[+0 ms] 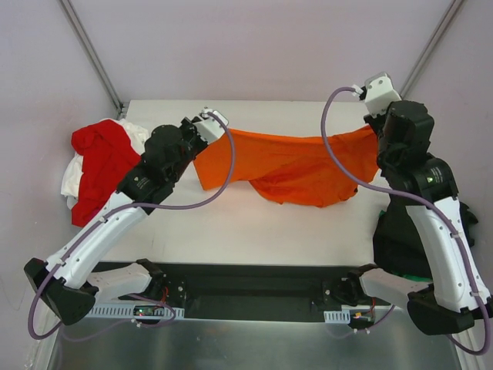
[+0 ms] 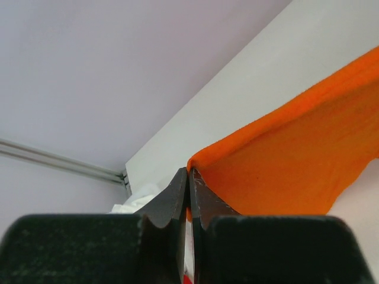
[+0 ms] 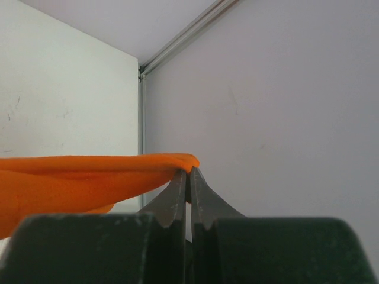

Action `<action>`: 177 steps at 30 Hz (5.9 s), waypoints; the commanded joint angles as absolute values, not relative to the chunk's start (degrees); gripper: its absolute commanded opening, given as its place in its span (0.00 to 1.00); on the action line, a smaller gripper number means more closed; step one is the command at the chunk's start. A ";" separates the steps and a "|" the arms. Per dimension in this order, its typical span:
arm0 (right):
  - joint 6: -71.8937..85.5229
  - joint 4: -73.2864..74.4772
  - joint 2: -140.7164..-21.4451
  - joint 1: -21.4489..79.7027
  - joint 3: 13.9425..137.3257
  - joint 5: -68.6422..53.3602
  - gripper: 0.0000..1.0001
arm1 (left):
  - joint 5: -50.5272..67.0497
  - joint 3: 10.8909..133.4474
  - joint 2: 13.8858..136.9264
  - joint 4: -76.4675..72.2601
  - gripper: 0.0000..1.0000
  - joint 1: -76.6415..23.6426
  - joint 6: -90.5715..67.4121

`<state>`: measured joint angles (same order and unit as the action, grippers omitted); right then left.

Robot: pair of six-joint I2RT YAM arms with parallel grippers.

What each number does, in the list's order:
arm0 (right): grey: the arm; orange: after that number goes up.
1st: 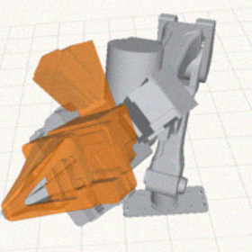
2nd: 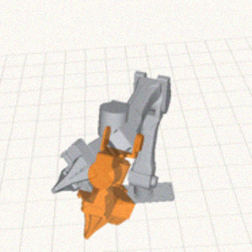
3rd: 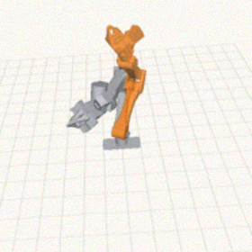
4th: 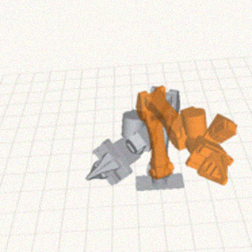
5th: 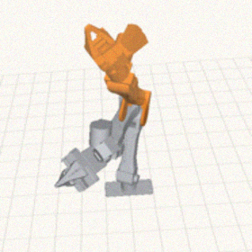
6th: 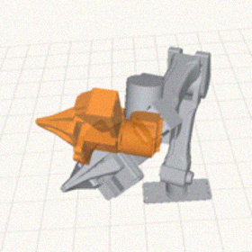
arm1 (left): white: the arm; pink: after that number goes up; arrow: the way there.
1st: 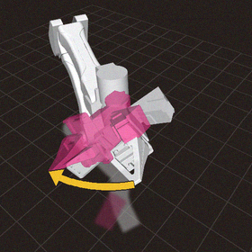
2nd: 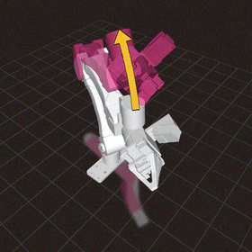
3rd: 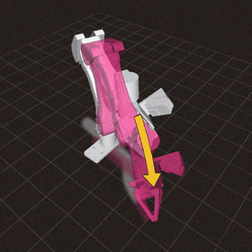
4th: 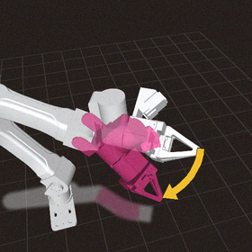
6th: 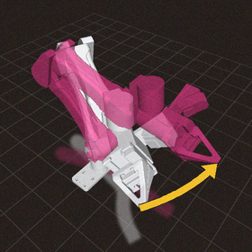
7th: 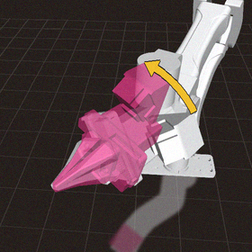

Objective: Fold and stack the t-shirts
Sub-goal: Flatten out the tshirt

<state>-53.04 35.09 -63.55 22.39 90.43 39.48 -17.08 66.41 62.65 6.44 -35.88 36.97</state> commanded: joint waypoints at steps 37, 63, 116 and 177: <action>-50.01 33.49 -54.40 22.06 109.95 27.07 0.01 | -26.89 78.23 46.85 1.85 0.00 -34.89 38.58; -53.26 30.59 -53.27 22.15 116.11 27.60 0.01 | -33.05 76.73 44.39 -5.89 0.00 -33.58 43.50; -44.21 42.89 -40.43 20.74 111.45 15.74 0.01 | -18.02 64.25 23.38 5.45 0.00 -30.67 35.07; -51.77 29.27 -75.05 19.69 103.97 26.10 0.01 | -28.56 55.81 54.39 -23.11 0.00 -29.80 47.11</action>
